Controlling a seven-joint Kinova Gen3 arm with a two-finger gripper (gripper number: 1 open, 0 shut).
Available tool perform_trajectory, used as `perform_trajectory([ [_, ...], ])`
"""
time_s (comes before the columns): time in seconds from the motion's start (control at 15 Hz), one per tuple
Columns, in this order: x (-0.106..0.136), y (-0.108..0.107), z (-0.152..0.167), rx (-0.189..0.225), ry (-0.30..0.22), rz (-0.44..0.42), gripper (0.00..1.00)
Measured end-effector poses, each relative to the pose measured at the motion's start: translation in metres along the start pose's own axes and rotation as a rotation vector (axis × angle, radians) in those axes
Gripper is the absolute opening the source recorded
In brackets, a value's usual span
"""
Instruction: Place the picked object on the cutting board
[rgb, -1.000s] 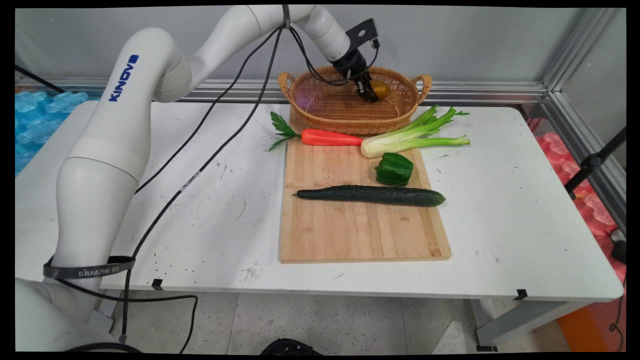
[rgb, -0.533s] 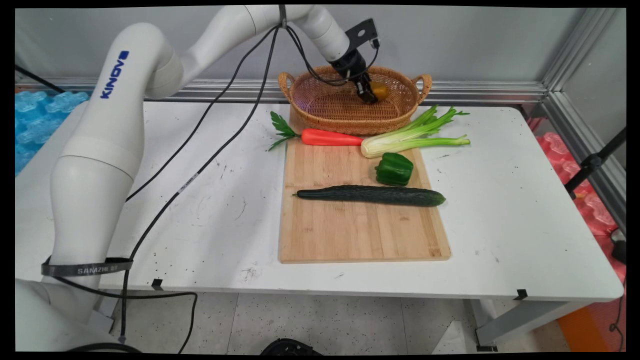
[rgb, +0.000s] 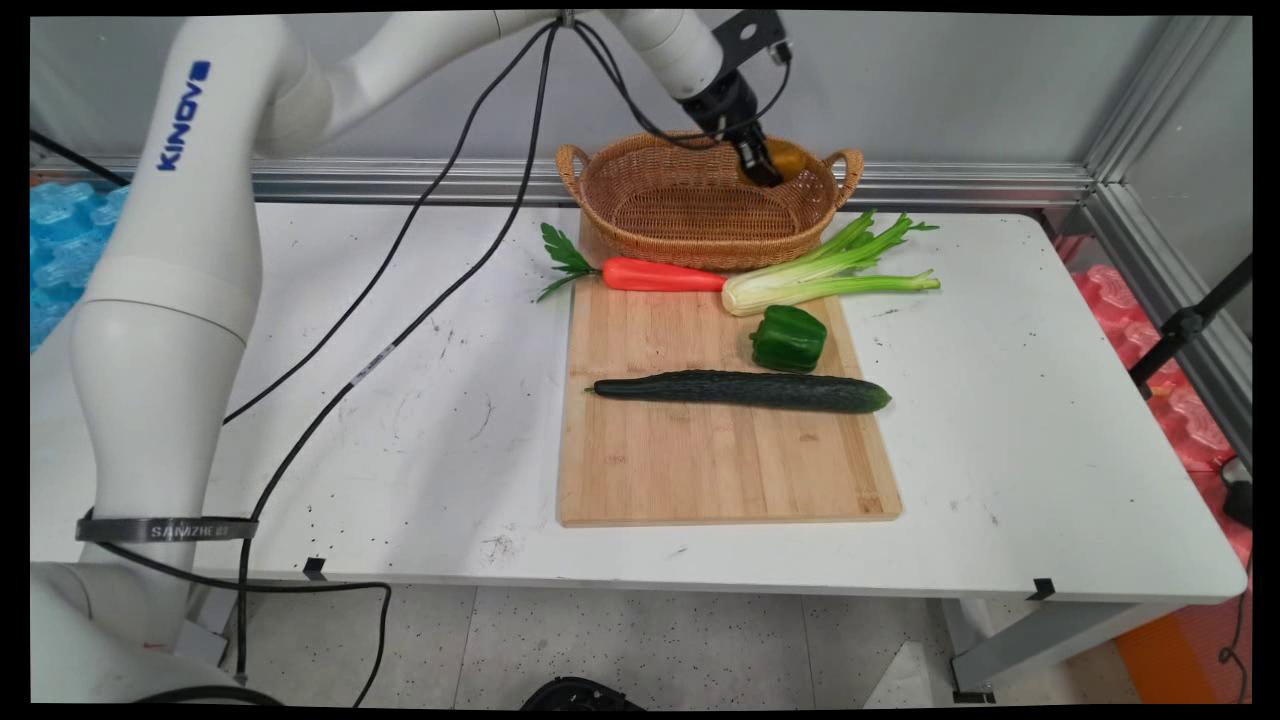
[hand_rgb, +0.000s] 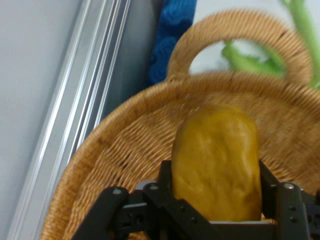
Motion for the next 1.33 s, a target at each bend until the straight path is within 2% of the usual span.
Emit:
perform_trajectory([
  [0.27, 0.034, 0.028, -0.026, 0.009, 0.011, -0.023, 0.0],
  [0.53, 0.059, 0.062, -0.051, -0.012, 0.004, -0.051, 0.0],
  [0.67, 0.064, 0.075, -0.06, -0.024, -0.009, -0.065, 0.0],
  [0.87, 0.063, 0.103, -0.08, -0.047, -0.046, -0.095, 0.0],
  [1.13, 0.046, 0.138, -0.105, -0.072, -0.099, -0.099, 0.0],
  [1.33, 0.029, 0.156, -0.119, -0.083, -0.13, -0.095, 0.0],
])
